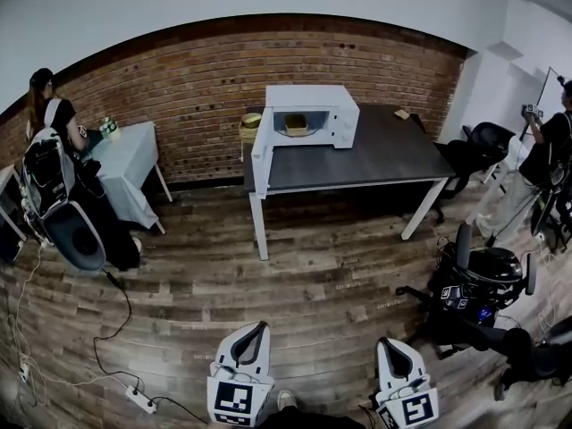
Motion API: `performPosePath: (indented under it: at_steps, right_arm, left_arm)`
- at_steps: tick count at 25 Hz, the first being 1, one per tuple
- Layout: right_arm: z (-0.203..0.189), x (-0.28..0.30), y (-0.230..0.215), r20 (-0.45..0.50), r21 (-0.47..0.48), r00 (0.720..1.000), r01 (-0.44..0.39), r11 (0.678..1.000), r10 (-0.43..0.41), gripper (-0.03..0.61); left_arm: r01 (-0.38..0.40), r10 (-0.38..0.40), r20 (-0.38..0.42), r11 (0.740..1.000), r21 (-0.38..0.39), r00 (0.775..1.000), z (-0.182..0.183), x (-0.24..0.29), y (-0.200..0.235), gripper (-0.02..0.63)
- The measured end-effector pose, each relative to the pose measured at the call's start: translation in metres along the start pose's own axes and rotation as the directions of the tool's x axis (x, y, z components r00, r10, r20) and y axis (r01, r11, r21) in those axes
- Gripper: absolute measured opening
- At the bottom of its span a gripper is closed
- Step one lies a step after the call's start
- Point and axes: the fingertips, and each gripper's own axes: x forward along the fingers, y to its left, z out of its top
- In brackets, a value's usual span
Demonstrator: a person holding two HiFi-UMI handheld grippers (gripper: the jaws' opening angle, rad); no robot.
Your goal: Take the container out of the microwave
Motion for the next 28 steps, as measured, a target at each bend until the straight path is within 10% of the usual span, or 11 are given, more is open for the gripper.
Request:
performPosePath:
  at_steps: [10,28]
  right_arm:
    - [-0.014,-0.011,-0.006,-0.088,-0.020,0.988,0.128,0.992,-0.129,0.063]
    - [-0.020,0.143,0.022,-0.075,0.017,0.981,-0.179,0.984,0.180,0.063]
  left_arm:
    - [0.163,-0.163,0.046,0.987,0.011,0.986,-0.004,0.040,-0.016,0.008]
    - [-0.093,0.096,-0.121,0.995,0.030,0.988,-0.037,0.028,0.084,0.008]
